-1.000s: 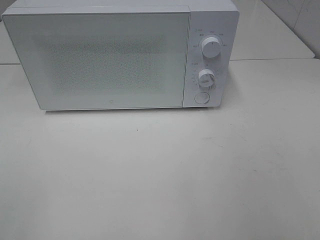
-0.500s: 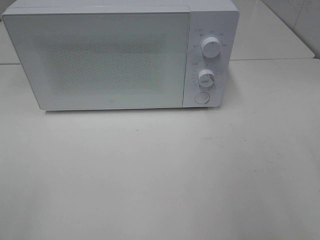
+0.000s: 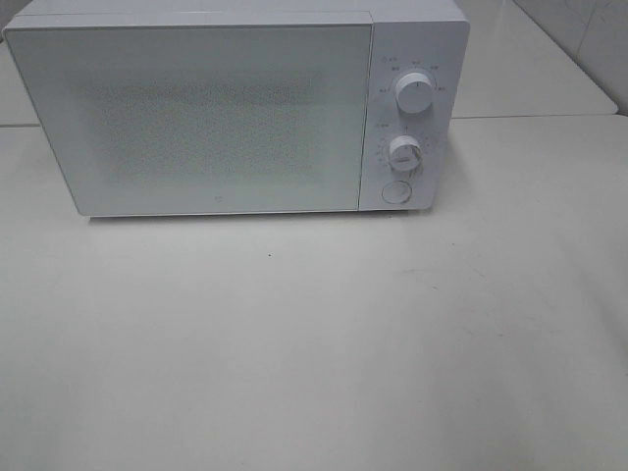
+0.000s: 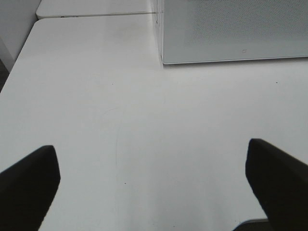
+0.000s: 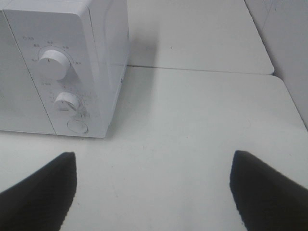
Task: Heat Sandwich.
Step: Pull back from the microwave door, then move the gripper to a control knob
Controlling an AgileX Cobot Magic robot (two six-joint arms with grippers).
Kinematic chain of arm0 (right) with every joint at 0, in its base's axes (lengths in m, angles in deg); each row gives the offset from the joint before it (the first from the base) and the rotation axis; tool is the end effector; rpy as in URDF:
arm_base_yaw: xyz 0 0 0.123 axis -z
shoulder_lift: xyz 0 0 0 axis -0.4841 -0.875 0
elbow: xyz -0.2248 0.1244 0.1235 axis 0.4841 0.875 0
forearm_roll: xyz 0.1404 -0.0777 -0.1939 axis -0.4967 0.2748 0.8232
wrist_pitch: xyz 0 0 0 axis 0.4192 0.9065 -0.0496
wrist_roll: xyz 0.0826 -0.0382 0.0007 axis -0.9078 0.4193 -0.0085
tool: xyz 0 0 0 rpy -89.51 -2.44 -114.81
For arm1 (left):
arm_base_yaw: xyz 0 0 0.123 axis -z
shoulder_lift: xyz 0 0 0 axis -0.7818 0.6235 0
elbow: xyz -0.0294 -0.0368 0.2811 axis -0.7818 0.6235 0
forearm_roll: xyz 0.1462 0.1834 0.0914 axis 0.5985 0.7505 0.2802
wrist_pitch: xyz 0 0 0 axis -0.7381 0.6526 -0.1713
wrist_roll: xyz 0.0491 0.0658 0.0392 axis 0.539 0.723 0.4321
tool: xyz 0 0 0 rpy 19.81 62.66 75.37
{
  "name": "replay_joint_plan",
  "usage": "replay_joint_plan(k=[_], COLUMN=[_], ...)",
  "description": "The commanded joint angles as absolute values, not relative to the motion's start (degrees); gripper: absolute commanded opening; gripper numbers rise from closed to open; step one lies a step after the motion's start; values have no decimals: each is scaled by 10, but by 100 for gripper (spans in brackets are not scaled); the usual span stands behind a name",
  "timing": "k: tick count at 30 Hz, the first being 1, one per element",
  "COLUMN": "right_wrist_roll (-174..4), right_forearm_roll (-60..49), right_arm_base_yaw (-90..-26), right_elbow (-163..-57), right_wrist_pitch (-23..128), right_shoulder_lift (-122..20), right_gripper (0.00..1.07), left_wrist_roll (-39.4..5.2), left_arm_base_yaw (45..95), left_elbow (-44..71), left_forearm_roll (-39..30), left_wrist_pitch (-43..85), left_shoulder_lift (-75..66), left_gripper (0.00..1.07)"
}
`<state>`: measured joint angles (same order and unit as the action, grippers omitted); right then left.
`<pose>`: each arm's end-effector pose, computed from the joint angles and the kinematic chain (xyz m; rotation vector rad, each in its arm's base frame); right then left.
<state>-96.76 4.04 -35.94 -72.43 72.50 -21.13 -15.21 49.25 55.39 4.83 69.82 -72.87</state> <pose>0.1412 0.0132 0.3030 -0.1132 1.9234 0.0207 -0.0049 -0.0076 0.2779 0.0661 2.0301 -0.0273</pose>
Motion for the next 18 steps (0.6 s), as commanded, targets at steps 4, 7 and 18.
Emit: replay_joint_plan(k=[4, 7, 18], right_wrist_roll=[-976, -982, -957], right_forearm_roll=[45, 45, 29], right_arm_base_yaw=[-356, -356, -356], right_elbow=[-727, -727, -664], right_wrist_pitch=[637, 595, 404], right_shoulder_lift=[-273, -313, -402], right_gripper=[83, 82, 81], left_wrist_roll=[-156, -156, -156], left_arm_base_yaw=[491, 491, 491], left_elbow=[556, 556, 556], left_forearm_roll=[50, 50, 50], left_wrist_pitch=[690, 690, 690], left_shoulder_lift=[-744, -744, -744], left_gripper=[101, 101, 101])
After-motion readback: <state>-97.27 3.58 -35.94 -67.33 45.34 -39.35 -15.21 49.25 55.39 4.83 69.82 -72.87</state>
